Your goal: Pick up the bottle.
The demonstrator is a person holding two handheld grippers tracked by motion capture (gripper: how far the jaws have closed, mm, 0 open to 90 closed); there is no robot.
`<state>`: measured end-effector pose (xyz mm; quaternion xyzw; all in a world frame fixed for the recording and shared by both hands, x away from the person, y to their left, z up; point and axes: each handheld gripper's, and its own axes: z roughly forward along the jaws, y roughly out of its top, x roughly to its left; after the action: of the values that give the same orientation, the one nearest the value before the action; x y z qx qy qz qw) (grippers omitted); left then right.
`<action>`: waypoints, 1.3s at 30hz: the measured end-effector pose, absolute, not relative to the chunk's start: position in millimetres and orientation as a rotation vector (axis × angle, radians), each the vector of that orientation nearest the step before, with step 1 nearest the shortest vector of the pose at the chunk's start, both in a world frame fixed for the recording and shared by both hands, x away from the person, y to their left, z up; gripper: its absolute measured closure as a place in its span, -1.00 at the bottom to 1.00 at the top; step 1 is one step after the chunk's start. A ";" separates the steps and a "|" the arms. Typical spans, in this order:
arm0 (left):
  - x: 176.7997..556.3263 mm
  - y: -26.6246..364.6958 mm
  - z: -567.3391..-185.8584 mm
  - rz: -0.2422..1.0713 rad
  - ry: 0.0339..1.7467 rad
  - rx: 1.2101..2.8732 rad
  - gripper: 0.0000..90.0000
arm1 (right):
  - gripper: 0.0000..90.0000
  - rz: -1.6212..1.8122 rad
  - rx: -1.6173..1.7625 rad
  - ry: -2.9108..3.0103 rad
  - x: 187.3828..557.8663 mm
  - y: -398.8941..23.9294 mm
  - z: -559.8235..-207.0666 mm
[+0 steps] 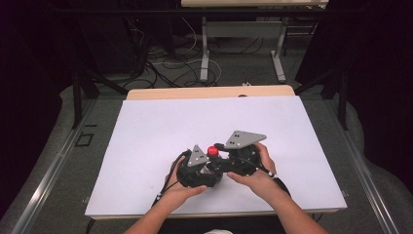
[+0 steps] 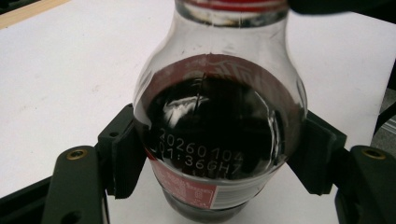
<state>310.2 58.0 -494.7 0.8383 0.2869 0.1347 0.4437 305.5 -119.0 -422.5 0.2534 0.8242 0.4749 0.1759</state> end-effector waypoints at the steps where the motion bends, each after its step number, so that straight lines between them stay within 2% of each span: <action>1: 309.7 58.5 -495.0 0.329 0.713 2.085 -0.33 | 0.32 1.346 0.699 2.356 306.7 -119.4 -422.3; 14: 305.5 58.0 -490.9 0.295 0.636 2.099 -0.33 | 0.35 1.515 0.321 2.637 343.2 -142.0 -415.5; 16: 305.6 57.2 -491.4 0.312 0.649 2.081 -0.33 | 0.34 1.515 0.361 2.628 341.7 -142.0 -415.0; 19: 306.8 58.9 -489.4 0.313 0.674 2.095 -0.33 | 0.17 1.502 0.497 2.545 331.5 -138.0 -414.0; 21: 307.1 58.4 -490.4 0.332 0.688 2.079 -0.33 | 0.15 1.464 0.606 2.460 322.3 -132.1 -414.2; 27: 307.3 58.4 -491.4 0.338 0.707 2.070 -0.33 | 0.22 1.392 0.789 2.300 303.0 -115.2 -419.9; 39: 307.3 58.0 -492.3 0.336 0.698 2.089 -0.33 | 0.36 1.415 0.839 2.250 306.1 -109.1 -424.1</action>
<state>307.3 58.0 -492.3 0.8415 0.2813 0.1353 0.4410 306.1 -109.1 -424.1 0.2963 0.7946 0.4998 0.1760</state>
